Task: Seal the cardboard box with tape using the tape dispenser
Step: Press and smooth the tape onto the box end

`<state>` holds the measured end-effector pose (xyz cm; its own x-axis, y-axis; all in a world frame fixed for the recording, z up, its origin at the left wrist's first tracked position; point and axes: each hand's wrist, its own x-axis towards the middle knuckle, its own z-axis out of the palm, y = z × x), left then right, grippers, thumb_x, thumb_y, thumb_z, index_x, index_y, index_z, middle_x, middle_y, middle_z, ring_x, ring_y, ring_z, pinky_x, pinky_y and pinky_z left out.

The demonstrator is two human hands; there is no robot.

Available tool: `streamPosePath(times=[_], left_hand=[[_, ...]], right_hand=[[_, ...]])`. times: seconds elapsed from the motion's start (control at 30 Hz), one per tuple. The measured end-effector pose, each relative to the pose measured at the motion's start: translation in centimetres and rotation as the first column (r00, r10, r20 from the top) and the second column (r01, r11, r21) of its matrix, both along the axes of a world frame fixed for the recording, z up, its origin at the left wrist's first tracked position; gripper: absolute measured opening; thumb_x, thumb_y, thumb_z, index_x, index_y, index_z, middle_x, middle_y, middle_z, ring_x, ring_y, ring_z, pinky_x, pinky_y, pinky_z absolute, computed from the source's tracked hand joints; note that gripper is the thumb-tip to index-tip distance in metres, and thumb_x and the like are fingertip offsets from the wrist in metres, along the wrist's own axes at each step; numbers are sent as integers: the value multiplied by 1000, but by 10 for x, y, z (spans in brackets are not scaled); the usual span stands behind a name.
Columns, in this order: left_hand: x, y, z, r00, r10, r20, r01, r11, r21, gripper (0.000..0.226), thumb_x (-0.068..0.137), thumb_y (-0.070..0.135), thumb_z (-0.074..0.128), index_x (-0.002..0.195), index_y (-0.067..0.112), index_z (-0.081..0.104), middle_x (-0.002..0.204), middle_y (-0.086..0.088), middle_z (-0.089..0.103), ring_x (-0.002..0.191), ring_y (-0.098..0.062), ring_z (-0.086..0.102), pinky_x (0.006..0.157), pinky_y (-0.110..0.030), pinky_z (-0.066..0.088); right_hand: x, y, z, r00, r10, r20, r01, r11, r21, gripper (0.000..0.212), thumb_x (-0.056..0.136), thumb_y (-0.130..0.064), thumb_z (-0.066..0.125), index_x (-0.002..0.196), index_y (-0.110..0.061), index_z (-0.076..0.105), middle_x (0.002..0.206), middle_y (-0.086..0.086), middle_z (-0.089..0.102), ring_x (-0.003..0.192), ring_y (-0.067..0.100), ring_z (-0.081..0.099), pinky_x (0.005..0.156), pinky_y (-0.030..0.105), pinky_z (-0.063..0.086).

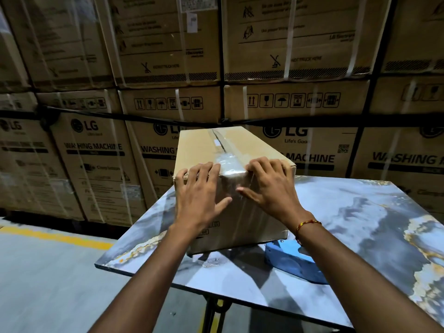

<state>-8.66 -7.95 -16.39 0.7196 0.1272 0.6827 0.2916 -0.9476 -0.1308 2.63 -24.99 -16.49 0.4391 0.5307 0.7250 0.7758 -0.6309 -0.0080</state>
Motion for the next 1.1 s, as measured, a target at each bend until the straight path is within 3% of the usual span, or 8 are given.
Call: streamPosePath(times=[0.17,0.33,0.43,0.53,0.63,0.73,1.0,1.1], left_hand=[[2,-4,2,999,6,43,-3,997,-83,76,85,73,34,143,24,40,140,2,50,127,-20,45,105,-43,28],[3,-6,5,992,-77,104,87,992,-90,65,91,58,44,142,18,43,148,-5,46,131,-25,46,109,-42,32],[4,-11,4,980,-199,20,198,979,42,60,96,48,35,144,14,43,150,-8,47,137,-24,44,116,-38,28],[9,-15,15,976,-210,-54,209,978,-24,59,98,50,25,142,16,46,146,-6,51,134,-22,48,116,-37,29],[15,-15,33,974,-192,-118,186,981,-63,53,99,52,22,126,20,53,129,-3,62,114,-25,59,95,-39,44],[23,-12,51,966,-195,-172,168,973,-160,47,100,54,21,104,22,57,106,-5,68,92,-29,62,68,-36,39],[52,-4,75,899,-191,-394,60,945,-321,62,99,59,15,126,23,58,134,-17,59,115,-39,55,90,-46,40],[60,-1,69,882,-244,-402,95,930,-356,58,97,61,14,113,22,53,131,-10,59,107,-30,57,90,-46,43]], right_hand=[[1,-3,-3,1000,3,15,-3,999,-43,70,75,-71,63,126,-25,47,133,3,52,117,27,46,102,45,34],[7,-11,4,993,84,-83,-85,996,-5,78,73,-64,71,134,-25,45,134,0,56,119,25,51,105,39,31],[9,-18,7,981,140,-132,-139,990,14,78,75,-54,77,138,-22,44,137,3,58,125,24,52,110,39,29],[7,-16,7,984,141,-109,-139,990,25,70,77,-50,76,135,-23,47,133,0,59,123,22,53,109,36,28],[6,-13,4,990,122,-71,-120,992,36,66,78,-54,71,132,-25,49,130,-2,60,118,23,54,102,32,27],[6,-11,2,992,111,-58,-108,993,55,64,79,-57,67,132,-26,48,128,-3,60,115,22,53,100,31,28],[16,-18,11,990,104,-95,-109,992,-58,76,79,-58,71,142,-28,41,139,-3,54,127,22,48,107,38,32],[22,-25,15,997,-1,-81,-10,991,-135,81,74,-68,68,143,-36,37,145,-8,45,134,21,40,111,47,28]])
